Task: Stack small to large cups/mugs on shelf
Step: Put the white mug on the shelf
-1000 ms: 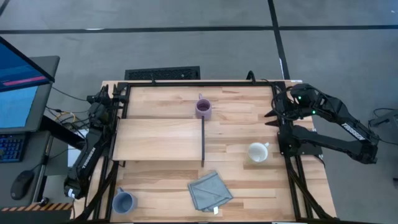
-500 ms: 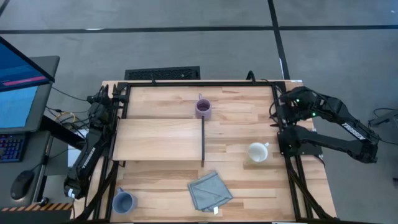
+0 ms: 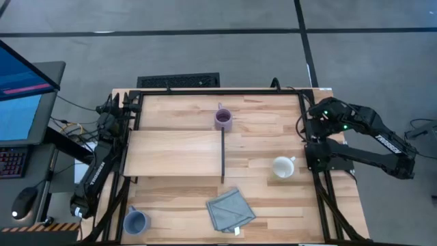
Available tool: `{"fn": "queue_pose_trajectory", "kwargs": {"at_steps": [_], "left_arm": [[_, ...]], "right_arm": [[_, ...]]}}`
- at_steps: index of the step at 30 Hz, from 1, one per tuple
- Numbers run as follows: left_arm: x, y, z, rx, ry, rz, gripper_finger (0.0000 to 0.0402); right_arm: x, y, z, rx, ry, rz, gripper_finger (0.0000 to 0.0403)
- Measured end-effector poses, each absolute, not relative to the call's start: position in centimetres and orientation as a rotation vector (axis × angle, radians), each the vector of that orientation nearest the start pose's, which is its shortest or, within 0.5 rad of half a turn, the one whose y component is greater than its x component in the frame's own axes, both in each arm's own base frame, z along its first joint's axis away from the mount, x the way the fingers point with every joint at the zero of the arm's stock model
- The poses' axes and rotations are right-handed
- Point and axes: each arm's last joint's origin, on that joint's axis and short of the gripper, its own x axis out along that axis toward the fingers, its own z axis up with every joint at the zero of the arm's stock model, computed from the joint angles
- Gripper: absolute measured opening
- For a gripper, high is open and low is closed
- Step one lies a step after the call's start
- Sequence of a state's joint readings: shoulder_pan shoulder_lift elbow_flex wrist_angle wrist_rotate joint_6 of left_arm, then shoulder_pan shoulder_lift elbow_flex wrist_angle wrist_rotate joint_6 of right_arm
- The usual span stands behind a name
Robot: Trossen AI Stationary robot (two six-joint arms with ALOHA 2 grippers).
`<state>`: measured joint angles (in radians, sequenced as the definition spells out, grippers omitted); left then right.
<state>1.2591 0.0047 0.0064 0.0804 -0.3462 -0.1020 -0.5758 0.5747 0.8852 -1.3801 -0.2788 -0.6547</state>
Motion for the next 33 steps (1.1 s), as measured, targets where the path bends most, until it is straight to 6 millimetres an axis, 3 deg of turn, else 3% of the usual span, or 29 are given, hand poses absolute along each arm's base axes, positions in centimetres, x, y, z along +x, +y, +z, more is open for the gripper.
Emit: {"fn": "queue_pose_trajectory", "kwargs": {"at_steps": [15, 26, 33], "left_arm": [[2.0, 9.4, 17.3, -0.038, -0.164, 1.598, 0.0159], [2.0, 9.4, 17.3, -0.039, -0.164, 1.598, 0.0159], [2.0, 9.4, 17.3, -0.039, -0.164, 1.598, 0.0159]], "right_arm": [[5.5, -2.6, 29.5, -0.110, 1.002, 0.040, 0.0196], [5.7, -2.8, 26.5, -0.050, 1.098, 0.080, 0.0196], [5.8, -2.7, 26.2, -0.044, 1.101, 0.101, 0.0196]]}}
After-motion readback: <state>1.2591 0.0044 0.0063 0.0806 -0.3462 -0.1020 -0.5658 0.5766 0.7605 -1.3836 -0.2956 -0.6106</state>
